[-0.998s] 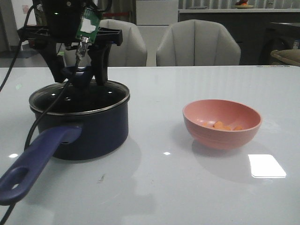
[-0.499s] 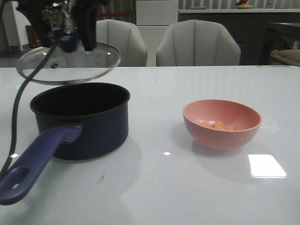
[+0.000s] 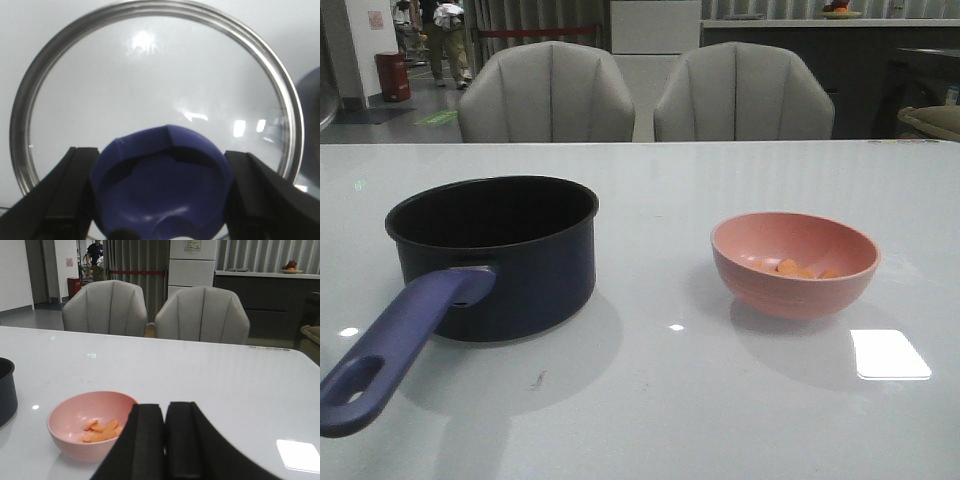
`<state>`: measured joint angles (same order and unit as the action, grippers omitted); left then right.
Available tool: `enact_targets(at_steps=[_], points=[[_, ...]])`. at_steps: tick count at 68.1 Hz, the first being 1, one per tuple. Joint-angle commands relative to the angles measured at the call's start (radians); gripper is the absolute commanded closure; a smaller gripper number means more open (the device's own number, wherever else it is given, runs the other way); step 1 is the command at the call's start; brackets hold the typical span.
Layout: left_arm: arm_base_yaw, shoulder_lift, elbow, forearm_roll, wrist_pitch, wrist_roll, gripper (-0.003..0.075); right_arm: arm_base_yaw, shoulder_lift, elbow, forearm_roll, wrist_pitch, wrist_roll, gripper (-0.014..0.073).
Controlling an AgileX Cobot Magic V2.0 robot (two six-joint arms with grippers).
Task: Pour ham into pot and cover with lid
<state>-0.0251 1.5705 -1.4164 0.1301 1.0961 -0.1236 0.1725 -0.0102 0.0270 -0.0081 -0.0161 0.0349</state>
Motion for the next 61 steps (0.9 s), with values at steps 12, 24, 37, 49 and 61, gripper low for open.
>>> enact_targets(at_steps=[12, 24, 37, 49, 61], points=[[0.103, -0.027, 0.198, -0.071, -0.279, 0.036, 0.0439, -0.005, -0.020, -0.005, 0.001, -0.090, -0.011, 0.0456], [0.103, 0.034, 0.257, -0.071, -0.359, 0.036, 0.0439, -0.005, -0.020, -0.005, 0.001, -0.090, -0.011, 0.0456], [0.103, 0.116, 0.256, -0.073, -0.361, 0.036, 0.0439, -0.005, -0.020, -0.005, 0.001, -0.090, -0.011, 0.0456], [0.092, 0.161, 0.256, -0.070, -0.371, 0.079, 0.0384, -0.005, -0.020, -0.005, 0.001, -0.090, -0.011, 0.0456], [0.060, 0.162, 0.256, -0.068, -0.389, 0.087, 0.0163, -0.005, -0.020, -0.005, 0.001, -0.090, -0.011, 0.0456]])
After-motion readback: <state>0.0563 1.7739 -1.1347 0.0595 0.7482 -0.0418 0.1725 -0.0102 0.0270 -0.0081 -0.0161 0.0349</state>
